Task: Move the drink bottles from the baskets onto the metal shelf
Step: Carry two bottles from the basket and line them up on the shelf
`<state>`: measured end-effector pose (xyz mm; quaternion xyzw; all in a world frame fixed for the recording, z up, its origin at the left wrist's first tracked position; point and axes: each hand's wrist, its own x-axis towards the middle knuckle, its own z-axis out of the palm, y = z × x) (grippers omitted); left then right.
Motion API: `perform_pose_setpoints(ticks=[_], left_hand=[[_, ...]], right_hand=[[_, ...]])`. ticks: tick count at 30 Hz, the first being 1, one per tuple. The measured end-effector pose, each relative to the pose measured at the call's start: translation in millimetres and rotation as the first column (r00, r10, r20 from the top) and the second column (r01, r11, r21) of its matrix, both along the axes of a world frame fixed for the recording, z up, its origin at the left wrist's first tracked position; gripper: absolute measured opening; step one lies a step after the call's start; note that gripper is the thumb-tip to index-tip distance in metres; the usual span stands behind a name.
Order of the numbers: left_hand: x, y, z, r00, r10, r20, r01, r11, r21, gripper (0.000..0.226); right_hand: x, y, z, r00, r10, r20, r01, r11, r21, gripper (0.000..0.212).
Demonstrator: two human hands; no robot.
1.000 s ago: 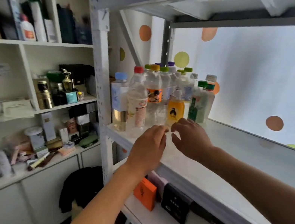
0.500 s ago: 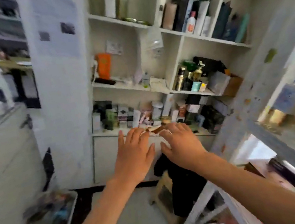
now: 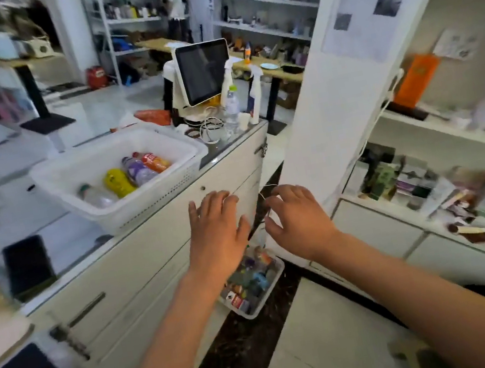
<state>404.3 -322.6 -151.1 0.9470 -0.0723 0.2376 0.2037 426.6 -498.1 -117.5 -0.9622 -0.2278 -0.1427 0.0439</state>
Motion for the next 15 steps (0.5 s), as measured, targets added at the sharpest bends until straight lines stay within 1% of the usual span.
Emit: perform_pose_setpoints(ticks=[3,9,13,15], left_hand=[[2.9,26.4,-2.0,0.995,0.097,-0.020,-0.097,0.995,0.010,0.033],[32.5,50.2,-3.7,0.970,0.235,-0.063,-0.235,0.972,0.002,0.034],[76.4,62.3,-1.4,0.927,0.373,-0.040,-0.372,0.928,0.033,0.034],[99.8,60.6,-0.1,0.888,0.458,-0.044,-0.458,0.889,0.009,0.032]], right_hand=[[20.5,27.6,-10.4,0.996,0.084,-0.027,-0.083,0.996,0.041,0.040],[86.8,65.3,-21.3,0.978,0.189,-0.083,-0.179,0.976,0.122,0.038],[152.3,86.1,-22.8,0.951,0.295,-0.097,-0.276,0.946,0.173,0.037],[187.7,88.1,-19.9,0.931,0.347,-0.110,-0.326,0.929,0.175,0.037]])
